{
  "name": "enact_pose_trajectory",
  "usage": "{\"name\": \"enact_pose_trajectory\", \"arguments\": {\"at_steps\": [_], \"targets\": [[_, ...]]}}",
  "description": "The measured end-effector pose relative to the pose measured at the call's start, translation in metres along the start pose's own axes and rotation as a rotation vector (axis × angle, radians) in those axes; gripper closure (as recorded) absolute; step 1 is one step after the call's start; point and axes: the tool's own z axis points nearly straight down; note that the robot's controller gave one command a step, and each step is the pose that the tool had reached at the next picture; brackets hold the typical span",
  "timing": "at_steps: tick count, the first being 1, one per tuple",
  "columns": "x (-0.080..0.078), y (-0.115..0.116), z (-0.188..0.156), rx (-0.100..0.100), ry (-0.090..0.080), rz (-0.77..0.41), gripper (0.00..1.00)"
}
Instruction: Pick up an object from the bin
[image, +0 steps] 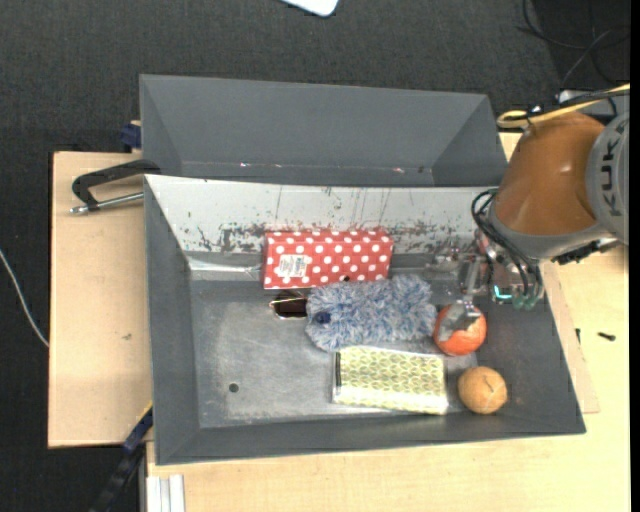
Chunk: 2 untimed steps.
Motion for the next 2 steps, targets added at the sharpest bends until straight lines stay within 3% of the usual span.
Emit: {"name": "enact_pose_trajectory", "arguments": {"at_steps": [1, 2], "targets": [[-0.002, 0.000, -0.004, 0.001, -0.008, -0.001, 0.00], [0.023, 0.006, 0.054, 0.000, -0.014, 0.269, 1.00]]}}
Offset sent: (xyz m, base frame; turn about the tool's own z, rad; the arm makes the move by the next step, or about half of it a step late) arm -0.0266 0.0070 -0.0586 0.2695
